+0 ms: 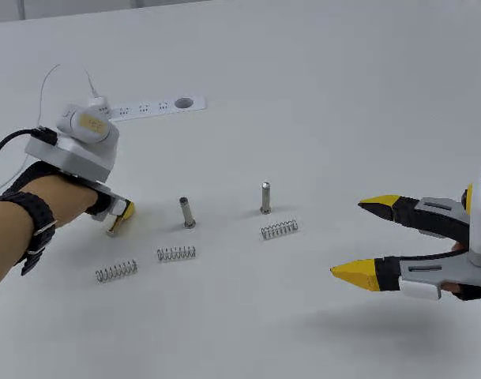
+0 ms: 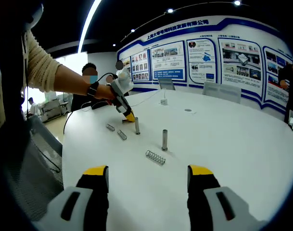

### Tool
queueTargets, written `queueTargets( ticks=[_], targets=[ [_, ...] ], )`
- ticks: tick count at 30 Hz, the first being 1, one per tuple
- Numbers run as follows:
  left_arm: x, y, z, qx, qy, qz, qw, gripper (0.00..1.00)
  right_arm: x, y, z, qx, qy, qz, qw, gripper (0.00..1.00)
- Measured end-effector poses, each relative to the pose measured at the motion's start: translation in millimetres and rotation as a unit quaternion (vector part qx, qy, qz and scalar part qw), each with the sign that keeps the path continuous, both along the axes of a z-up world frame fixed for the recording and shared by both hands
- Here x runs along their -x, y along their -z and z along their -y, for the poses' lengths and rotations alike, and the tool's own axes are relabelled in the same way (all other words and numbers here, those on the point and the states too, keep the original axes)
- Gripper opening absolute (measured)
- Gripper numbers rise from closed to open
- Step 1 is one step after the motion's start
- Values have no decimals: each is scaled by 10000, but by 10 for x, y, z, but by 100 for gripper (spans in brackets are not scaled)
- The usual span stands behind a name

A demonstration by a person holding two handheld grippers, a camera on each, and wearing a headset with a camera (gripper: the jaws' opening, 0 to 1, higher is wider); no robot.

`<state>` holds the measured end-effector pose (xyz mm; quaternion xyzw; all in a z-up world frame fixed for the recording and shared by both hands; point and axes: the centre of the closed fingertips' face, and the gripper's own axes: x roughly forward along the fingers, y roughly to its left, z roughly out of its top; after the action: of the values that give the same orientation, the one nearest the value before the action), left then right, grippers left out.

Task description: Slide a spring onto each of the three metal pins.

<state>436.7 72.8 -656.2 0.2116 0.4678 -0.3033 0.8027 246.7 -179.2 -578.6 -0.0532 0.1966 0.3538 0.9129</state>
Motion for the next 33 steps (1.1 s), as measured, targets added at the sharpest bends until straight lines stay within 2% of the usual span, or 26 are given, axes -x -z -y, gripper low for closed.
queueTargets(
  ticks=[6,11,15,19,33],
  targets=[
    [14,5,12,-179,-36,111,9998,8,-13,-8,-9,-18,5,25,10000,67],
    [17,-5,-1,-139,-183,186,9996,7,-15,-24,-17,-6,-17,49,10000,67],
    [11,-8,3,-207,-206,254,9992,6,-16,-42,29,7,9,73,10000,67],
    [23,-13,13,-72,-301,154,9994,6,-3,-47,61,37,26,68,10000,67],
    [95,-190,24,171,-330,240,9990,6,-26,-96,-10,45,-36,119,9999,66]
  ],
)
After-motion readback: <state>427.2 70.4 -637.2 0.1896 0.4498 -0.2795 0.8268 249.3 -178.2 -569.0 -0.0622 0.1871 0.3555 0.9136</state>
